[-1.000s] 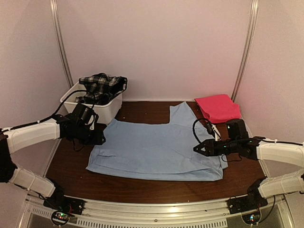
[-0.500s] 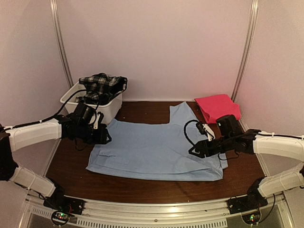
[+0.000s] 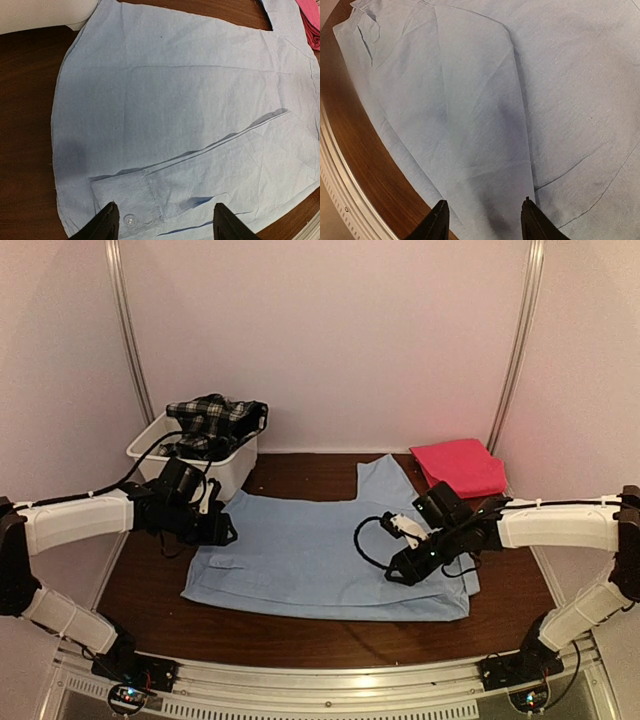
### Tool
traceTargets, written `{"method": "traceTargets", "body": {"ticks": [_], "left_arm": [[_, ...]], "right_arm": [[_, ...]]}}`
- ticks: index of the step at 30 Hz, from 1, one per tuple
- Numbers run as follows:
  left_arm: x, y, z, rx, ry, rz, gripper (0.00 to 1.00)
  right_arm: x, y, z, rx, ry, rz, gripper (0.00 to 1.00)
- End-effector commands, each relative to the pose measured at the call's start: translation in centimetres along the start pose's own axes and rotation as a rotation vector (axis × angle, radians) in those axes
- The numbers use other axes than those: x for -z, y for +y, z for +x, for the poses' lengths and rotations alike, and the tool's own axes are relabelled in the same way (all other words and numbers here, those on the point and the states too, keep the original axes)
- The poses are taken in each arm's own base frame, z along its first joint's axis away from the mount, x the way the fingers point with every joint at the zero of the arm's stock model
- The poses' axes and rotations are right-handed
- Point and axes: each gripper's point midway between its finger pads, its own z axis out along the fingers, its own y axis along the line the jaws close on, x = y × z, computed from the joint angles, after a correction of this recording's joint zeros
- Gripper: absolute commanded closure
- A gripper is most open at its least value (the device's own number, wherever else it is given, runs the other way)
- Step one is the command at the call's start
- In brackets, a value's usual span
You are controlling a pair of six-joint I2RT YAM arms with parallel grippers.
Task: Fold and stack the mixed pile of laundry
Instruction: Adjust the 1/3-folded shirt at the center of the board.
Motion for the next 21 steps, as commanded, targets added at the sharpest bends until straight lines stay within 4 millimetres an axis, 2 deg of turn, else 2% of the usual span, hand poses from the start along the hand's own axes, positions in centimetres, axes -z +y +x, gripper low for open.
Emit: {"method": "traceTargets", "body": {"ticks": [1, 5, 10, 12, 15, 16, 21], "left_arm": [[0.1, -0.5, -0.7, -0.013, -0.033, 0.021, 0.34], [0.0, -0.4, -0.6, -0.015, -0.033, 0.015, 0.33], [0.0, -0.3, -0.8, -0.018, -0.035, 0.008, 0.33], [-0.1, -0.3, -0.9, -0.019, -0.037, 0.006, 0.33], [-0.1, -0.3, -0.9, -0.020, -0.036, 0.004, 0.33], [-0.1, -0.2, -0.9, -0.020, -0.036, 0.002, 0.33], [-0.5, 0.1, -0.6, -0.017, -0.025, -0.012, 0.32]], "right_arm": [[-0.3, -1.5, -0.3, 0.047, 0.039, 0.128, 0.52], [-1.1, -2.1, 0.4, 0.057, 0.084, 0.165, 0.54], [-1.5, -2.2, 1.0, 0.069, 0.118, 0.165, 0.63], [-1.6, -2.1, 1.1, 0.073, 0.123, 0.160, 0.71], [-1.8, -2.3, 1.4, 0.076, 0.133, 0.166, 0.92], [-1.8, -2.4, 1.4, 0.075, 0.135, 0.173, 0.95], [-1.7, -3.9, 1.1, 0.076, 0.134, 0.235, 0.97]]}}
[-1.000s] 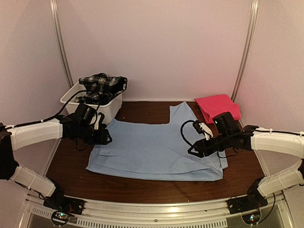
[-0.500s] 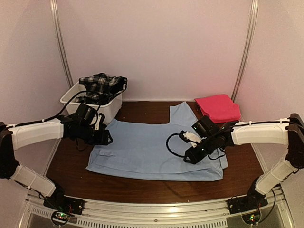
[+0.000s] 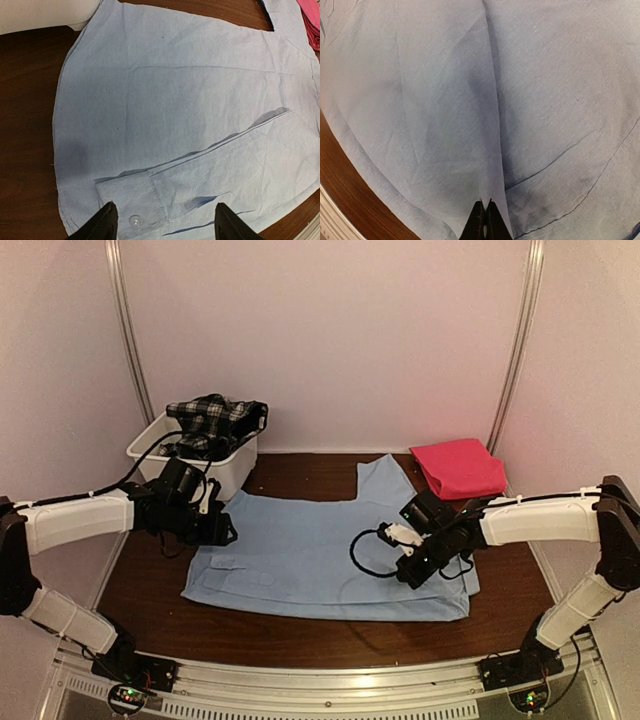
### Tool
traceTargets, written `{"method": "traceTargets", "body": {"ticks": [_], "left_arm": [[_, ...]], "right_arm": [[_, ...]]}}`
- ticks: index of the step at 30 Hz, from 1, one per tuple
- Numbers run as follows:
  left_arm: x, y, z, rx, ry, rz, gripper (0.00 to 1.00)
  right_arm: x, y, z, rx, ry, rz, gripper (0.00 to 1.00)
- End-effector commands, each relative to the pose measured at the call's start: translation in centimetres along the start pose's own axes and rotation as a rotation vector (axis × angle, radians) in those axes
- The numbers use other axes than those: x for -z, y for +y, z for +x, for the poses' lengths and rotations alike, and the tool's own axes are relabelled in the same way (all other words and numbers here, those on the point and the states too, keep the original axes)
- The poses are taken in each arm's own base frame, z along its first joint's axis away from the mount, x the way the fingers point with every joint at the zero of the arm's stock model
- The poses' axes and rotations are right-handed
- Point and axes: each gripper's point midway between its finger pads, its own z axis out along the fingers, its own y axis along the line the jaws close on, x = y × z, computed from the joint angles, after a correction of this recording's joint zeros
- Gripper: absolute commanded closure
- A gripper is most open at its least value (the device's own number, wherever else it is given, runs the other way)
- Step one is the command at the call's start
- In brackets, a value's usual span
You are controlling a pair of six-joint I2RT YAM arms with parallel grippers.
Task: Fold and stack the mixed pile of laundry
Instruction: Adjust the 1/3-folded shirt at the center of the board.
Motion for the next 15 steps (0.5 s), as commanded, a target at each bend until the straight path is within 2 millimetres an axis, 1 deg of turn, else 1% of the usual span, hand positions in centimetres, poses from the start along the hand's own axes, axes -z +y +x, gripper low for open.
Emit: {"method": "traceTargets", "body": {"ticks": [1, 5, 8, 9, 11, 13, 15], "left_arm": [[-0.6, 0.1, -0.4, -0.017, -0.019, -0.009, 0.32], [-0.8, 0.2, -0.2, -0.013, -0.009, -0.015, 0.32], [-1.1, 0.2, -0.1, -0.011, -0.003, -0.015, 0.32], [-1.1, 0.2, -0.1, -0.012, -0.001, -0.013, 0.32], [-1.3, 0.2, 0.0, -0.013, 0.003, -0.015, 0.32], [-1.3, 0.1, -0.1, -0.016, 0.005, -0.011, 0.32], [-1.4, -0.1, -0.1, -0.024, 0.005, 0.004, 0.31]], "right_arm": [[0.1, -2.1, -0.6, 0.000, 0.004, 0.090, 0.97], [0.0, -4.5, -0.3, -0.014, 0.030, 0.169, 0.96], [0.3, -6.6, -0.2, -0.029, 0.042, 0.259, 0.90], [0.5, -7.1, -0.3, -0.031, 0.040, 0.279, 0.88], [0.6, -7.9, -0.2, -0.033, 0.048, 0.323, 0.79], [0.7, -8.7, 0.2, -0.040, 0.069, 0.364, 0.72], [1.1, -9.1, 0.2, -0.061, 0.071, 0.390, 0.65]]}}
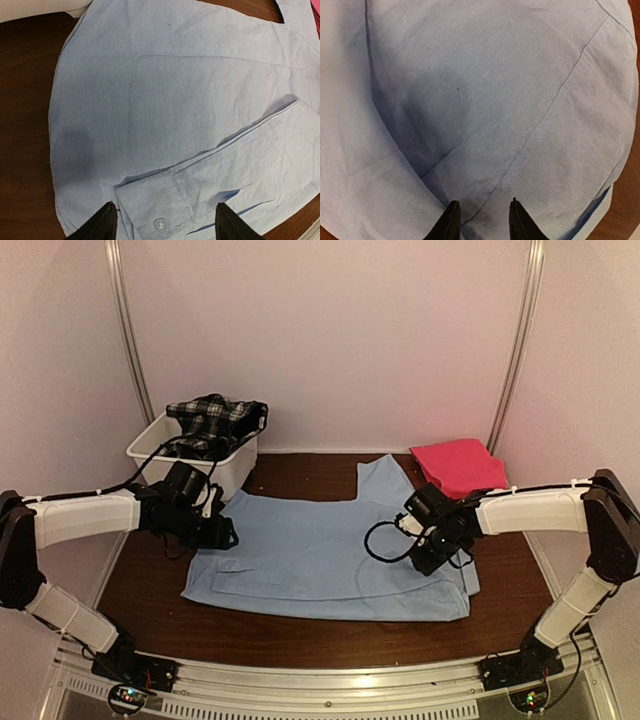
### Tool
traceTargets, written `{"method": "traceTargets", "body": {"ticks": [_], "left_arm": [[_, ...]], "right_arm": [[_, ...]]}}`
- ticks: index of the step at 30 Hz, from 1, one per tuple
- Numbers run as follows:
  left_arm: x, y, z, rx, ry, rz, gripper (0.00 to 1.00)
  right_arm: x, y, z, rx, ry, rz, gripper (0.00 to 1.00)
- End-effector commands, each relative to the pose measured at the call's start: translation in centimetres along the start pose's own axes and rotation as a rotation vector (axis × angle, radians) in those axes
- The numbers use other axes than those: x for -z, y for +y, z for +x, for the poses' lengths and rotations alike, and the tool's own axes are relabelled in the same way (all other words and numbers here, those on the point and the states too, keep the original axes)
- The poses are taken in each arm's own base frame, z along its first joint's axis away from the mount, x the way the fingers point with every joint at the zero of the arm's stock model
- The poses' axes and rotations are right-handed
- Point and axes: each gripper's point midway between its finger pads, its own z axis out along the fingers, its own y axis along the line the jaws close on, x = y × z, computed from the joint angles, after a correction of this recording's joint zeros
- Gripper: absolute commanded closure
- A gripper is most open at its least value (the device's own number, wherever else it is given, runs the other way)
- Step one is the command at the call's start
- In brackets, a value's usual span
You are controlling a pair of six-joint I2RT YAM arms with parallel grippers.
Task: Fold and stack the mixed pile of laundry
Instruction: Adjust the 1/3-folded shirt at the center of the board, then move the 1/3-folded T-shirt to the center of the board.
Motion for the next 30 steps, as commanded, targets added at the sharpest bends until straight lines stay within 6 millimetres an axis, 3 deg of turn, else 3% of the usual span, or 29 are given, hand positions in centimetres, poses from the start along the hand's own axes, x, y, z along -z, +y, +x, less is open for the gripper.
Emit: {"method": "traceTargets", "body": {"ticks": [1, 4, 7, 9, 12, 14, 18, 22, 26, 30], "left_arm": [[-0.1, -0.8, -0.9, -0.033, -0.037, 0.032, 0.30], [0.0, -1.6, -1.0, -0.056, -0.044, 0.071, 0.29], [-0.5, -3.2, -0.8, -0.093, -0.040, 0.121, 0.29], [-1.2, -4.4, -0.5, -0.112, -0.027, 0.149, 0.29], [-2.8, -4.7, 0.3, -0.094, 0.011, 0.144, 0.29], [-3.9, -4.1, 0.8, -0.075, 0.033, 0.117, 0.30], [-5.7, -2.9, 2.2, -0.027, 0.084, 0.073, 0.31], [-6.7, -1.3, 5.2, 0.042, 0.154, 0.027, 0.35], [-6.3, -1.6, 8.7, 0.007, 0.210, 0.015, 0.41], [-5.6, -3.8, 12.2, -0.057, 0.284, 0.008, 0.40]], "right_arm": [[1.0, -2.3, -0.6, -0.034, 0.007, 0.122, 0.64], [3.9, -1.7, -2.6, -0.103, -0.087, 0.054, 0.61], [7.0, 1.7, -5.4, -0.158, -0.254, -0.183, 0.60], [7.5, 4.4, -6.1, -0.180, -0.297, -0.351, 0.62], [6.0, 7.2, -5.7, -0.211, -0.253, -0.503, 0.65], [4.2, 7.9, -5.1, -0.230, -0.218, -0.524, 0.65], [0.7, 7.6, -3.4, -0.255, -0.134, -0.487, 0.65], [-1.8, 6.9, -1.0, -0.282, -0.048, -0.435, 0.65], [-2.5, 6.9, 1.8, -0.306, 0.019, -0.440, 0.65], [-1.8, 8.0, 4.5, -0.355, 0.071, -0.509, 0.65]]}}
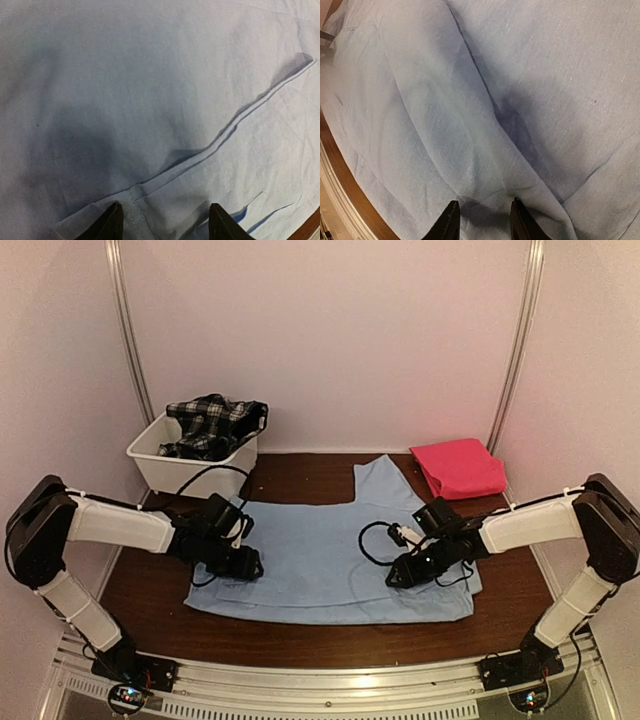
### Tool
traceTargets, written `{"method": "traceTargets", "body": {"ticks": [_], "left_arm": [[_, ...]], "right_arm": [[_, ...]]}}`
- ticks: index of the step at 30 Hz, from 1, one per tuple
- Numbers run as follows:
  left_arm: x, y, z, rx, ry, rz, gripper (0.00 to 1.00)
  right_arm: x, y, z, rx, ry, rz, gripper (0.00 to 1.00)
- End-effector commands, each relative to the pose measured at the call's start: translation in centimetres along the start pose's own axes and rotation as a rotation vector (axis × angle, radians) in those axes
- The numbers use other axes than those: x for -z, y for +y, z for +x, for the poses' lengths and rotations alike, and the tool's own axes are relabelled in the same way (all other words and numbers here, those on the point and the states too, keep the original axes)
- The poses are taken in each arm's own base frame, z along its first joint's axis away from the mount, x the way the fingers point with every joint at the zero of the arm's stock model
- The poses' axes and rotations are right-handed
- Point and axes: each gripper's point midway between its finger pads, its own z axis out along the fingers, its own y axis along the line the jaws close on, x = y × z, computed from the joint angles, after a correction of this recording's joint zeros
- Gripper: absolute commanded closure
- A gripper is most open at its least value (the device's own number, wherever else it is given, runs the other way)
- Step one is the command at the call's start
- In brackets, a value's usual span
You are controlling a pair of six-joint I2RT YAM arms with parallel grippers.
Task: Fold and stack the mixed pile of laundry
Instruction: Move the 1/3-folded T-shirt to the center of the board.
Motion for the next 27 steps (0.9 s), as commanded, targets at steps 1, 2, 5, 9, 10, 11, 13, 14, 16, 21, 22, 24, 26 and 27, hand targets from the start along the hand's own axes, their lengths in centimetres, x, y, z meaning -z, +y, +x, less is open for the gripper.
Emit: {"method": "traceTargets", "body": {"ticks": [1, 2, 5, 9, 10, 11, 13, 14, 16, 21, 22, 24, 26, 27], "left_arm": [[-0.5, -1.2, 7.7, 0.000, 0.205, -0.019, 0.40], [-0.4, -1.6, 8.8, 0.007, 0.226, -0.009, 0.41], [0.0, -2.0, 11.4, 0.034, 0.269, -0.001, 0.41], [1.7, 0.3, 11.3, 0.055, 0.231, -0.107, 0.38], [2.2, 0.8, 11.0, 0.059, 0.221, -0.135, 0.37], [2.7, 1.5, 10.3, 0.068, 0.199, -0.175, 0.36], [3.6, 2.2, 9.3, 0.093, 0.173, -0.215, 0.35], [4.0, 2.4, 8.6, 0.095, 0.151, -0.233, 0.35], [4.7, 1.9, 6.9, 0.083, 0.100, -0.238, 0.34], [4.4, 0.1, 2.6, 0.153, 0.011, -0.097, 0.29], [4.2, 0.1, 2.1, 0.173, -0.003, -0.070, 0.29], [3.6, 0.2, 1.5, 0.196, -0.008, -0.035, 0.30], [2.9, 1.0, 1.7, 0.199, 0.004, -0.049, 0.30], [2.6, 1.4, 2.1, 0.200, 0.018, -0.058, 0.30]], "right_arm": [[0.1, -0.7, 5.7, -0.117, 0.134, -0.028, 0.65], [0.4, -0.5, 6.3, -0.132, 0.142, -0.042, 0.65], [1.1, 0.2, 8.0, -0.168, 0.158, -0.079, 0.64], [1.7, 1.0, 9.4, -0.164, 0.184, -0.099, 0.64], [1.9, 1.0, 9.1, -0.156, 0.174, -0.094, 0.64], [2.2, 1.1, 8.6, -0.146, 0.155, -0.087, 0.63], [2.8, 1.6, 7.0, -0.120, 0.112, -0.091, 0.62], [2.9, 2.0, 6.3, -0.109, 0.093, -0.097, 0.62], [3.3, 2.7, 4.4, -0.087, 0.048, -0.110, 0.62], [2.9, 2.7, 1.9, -0.062, -0.007, -0.110, 0.62], [2.5, 2.6, 2.0, -0.067, -0.004, -0.119, 0.62], [1.7, 2.2, 2.6, -0.075, 0.014, -0.130, 0.62], [1.0, 1.7, 3.6, -0.091, 0.035, -0.125, 0.62], [0.8, 1.5, 4.1, -0.100, 0.046, -0.123, 0.62]]}}
